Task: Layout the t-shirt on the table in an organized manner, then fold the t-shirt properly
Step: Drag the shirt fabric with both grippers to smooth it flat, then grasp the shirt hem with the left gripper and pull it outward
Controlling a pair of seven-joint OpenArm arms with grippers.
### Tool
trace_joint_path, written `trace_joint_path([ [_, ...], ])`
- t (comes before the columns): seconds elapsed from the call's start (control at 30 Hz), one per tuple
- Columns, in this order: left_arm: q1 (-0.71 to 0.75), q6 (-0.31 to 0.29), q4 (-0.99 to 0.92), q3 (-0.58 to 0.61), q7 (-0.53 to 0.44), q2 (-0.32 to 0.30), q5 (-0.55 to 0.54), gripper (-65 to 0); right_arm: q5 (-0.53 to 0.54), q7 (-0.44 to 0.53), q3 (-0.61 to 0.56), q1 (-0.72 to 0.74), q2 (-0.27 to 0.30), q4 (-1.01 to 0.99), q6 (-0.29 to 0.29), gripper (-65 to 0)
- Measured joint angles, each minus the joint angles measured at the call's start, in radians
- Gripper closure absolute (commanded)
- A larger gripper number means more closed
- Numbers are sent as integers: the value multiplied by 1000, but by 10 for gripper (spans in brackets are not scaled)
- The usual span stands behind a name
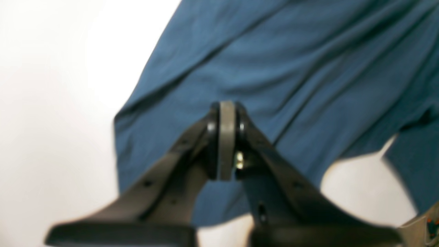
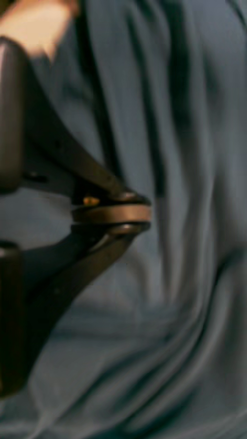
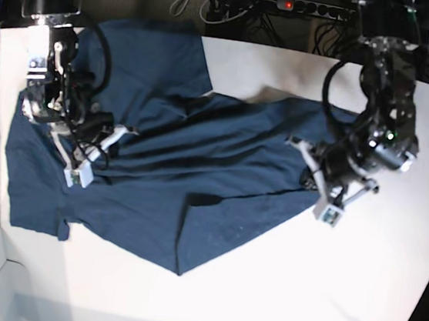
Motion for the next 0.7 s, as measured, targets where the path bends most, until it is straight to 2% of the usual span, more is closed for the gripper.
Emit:
trace_joint_path([
  [0.13,-58,3,-76,6,0,58,7,-325,-18,-81,4,-46,-28,64,5,0],
  [0.17,-70,4,-92,18,0,68,10,-373,-16,-90,3,-59,-33,79,5,-10],
  [0.23,-105,4,-136,58,-5,88,11,-429,-10,-122,2,-76,-38,106,6,-52],
  [0.3,-144,11,-190,106,-21,123,11,-433,-11,-124,4,-87,-40,123,6,-106],
  [0.4,-182,16,-253,184,-135,170,11,-432,-11,-128,2,-109,-41,152,6,-165],
  [0.5,-215,29,-334,278,-233,225,116,-432,-11,-129,1,-128,-43,163,6,-173],
  [0.6,-248,143,-454,342,-336,278,238,-432,-13,-129,-1,-138,-49,163,6,-173],
  [0.67,-275,214,-530,377,-404,277,257,-432,-11,-126,0,-145,-46,163,6,-173],
  [0.7,-287,248,-556,384,-406,275,267,-432,-12,-128,0,-150,-46,163,6,-173],
])
